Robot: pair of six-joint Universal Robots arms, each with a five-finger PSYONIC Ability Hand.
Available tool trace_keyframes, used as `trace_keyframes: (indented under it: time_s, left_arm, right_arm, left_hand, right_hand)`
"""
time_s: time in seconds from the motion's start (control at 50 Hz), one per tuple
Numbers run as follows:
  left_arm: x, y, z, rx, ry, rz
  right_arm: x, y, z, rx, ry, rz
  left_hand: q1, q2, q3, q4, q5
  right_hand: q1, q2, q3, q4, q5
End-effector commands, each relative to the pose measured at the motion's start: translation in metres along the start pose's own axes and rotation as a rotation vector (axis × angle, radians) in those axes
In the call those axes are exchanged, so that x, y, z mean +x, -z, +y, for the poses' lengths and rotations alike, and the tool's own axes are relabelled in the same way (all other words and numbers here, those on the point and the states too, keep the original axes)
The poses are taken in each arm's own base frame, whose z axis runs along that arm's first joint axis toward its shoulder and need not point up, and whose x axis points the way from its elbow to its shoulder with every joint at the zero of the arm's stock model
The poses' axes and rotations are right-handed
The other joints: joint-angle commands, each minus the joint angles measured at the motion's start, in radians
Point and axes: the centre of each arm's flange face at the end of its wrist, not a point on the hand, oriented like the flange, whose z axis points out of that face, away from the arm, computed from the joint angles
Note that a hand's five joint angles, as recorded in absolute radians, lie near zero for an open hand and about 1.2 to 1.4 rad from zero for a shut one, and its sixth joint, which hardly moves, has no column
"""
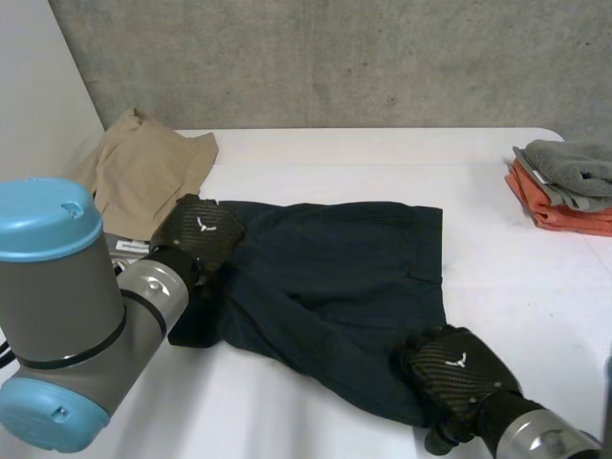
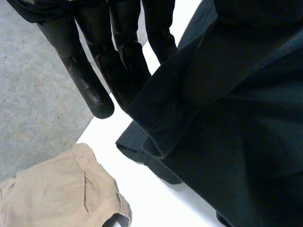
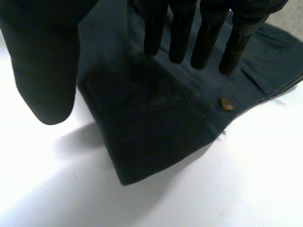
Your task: Fold the laundry.
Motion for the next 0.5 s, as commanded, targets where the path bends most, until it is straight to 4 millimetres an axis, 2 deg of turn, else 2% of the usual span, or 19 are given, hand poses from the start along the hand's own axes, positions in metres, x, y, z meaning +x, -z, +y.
trace_keyframes:
  time_s: [0.02,0.06,0.08,0.12,0.14,0.18,0.2,0.28,0.3,0.34,0.36,0.42,0.44,0.5]
  left_arm:
    - [-0.006,-0.003,-0.007,0.011,0.088,-0.023]
    - [-0.006,-0.003,-0.007,0.004,0.102,-0.023]
    - [-0.007,-0.001,-0.007,-0.009,0.112,-0.020]
    - [-0.005,0.005,-0.005,-0.037,0.110,-0.002]
    - [-0.004,0.007,-0.004,-0.049,0.107,0.008]
    - [-0.002,0.021,-0.006,-0.079,0.098,0.040]
    - [-0.002,0.028,-0.009,-0.085,0.094,0.051]
    - [0.007,0.070,-0.011,-0.155,0.072,0.147]
    - [0.009,0.088,-0.010,-0.190,0.064,0.180]
    - [0.010,0.105,-0.008,-0.217,0.051,0.206]
    - [0.012,0.121,-0.006,-0.228,0.027,0.231]
    - [0.017,0.144,-0.003,-0.231,-0.034,0.284]
    - [0.023,0.158,-0.001,-0.219,-0.083,0.326]
    - [0.032,0.175,0.004,-0.201,-0.154,0.392]
  right_arm:
    - [-0.002,-0.023,0.011,-0.027,0.022,0.038]
    - [0.003,-0.028,0.004,0.011,0.024,0.066]
    - [0.005,-0.029,0.001,0.027,0.026,0.078]
    - [0.014,-0.024,-0.017,0.110,0.040,0.126]
    - [0.020,-0.014,-0.037,0.190,0.066,0.153]
    - [0.023,-0.003,-0.053,0.253,0.102,0.180]
    - [0.025,0.010,-0.067,0.293,0.162,0.201]
    - [0.032,0.034,-0.080,0.245,0.302,0.220]
    - [0.036,0.037,-0.081,0.223,0.321,0.227]
    - [0.047,0.043,-0.078,0.123,0.367,0.234]
    - [0.049,0.044,-0.076,0.094,0.379,0.228]
    - [0.051,0.052,-0.061,-0.066,0.452,0.157]
    - [0.050,0.055,-0.057,-0.103,0.473,0.130]
    - [0.050,0.062,-0.046,-0.210,0.530,0.055]
  left_hand:
    - [0.256,0.200,0.204,0.195,0.228]
    - [0.256,0.200,0.204,0.195,0.228]
    - [0.256,0.200,0.204,0.195,0.228]
    - [0.256,0.200,0.204,0.195,0.228]
    - [0.256,0.200,0.204,0.195,0.228]
    - [0.256,0.200,0.204,0.195,0.228]
    - [0.256,0.200,0.204,0.195,0.228]
    - [0.256,0.200,0.204,0.195,0.228]
    - [0.256,0.200,0.204,0.195,0.228]
    - [0.256,0.200,0.204,0.195,0.228]
    - [0.256,0.200,0.204,0.195,0.228]
    - [0.256,0.200,0.204,0.195,0.228]
    - [0.256,0.200,0.204,0.195,0.228]
    - [0.256,0.200,0.204,0.195,0.228]
  right_hand:
    - [0.542,0.566,0.542,0.542,0.529]
    - [0.966,0.991,0.966,0.966,0.954]
    - [0.968,0.993,0.968,0.968,0.956]
    - [0.968,0.993,0.968,0.968,0.956]
    - [0.968,0.993,0.968,0.968,0.956]
    - [0.968,0.993,0.968,0.968,0.956]
    - [0.968,0.993,0.968,0.968,0.956]
    - [0.968,0.993,0.968,0.968,0.956]
    - [0.968,0.993,0.968,0.968,0.956]
    - [0.968,0.993,0.968,0.968,0.956]
    - [0.968,0.993,0.968,0.968,0.956]
    - [0.968,0.993,0.968,0.968,0.956]
    - [0.968,0.993,0.968,0.968,0.956]
    - [0.968,0.993,0.968,0.968,0.956]
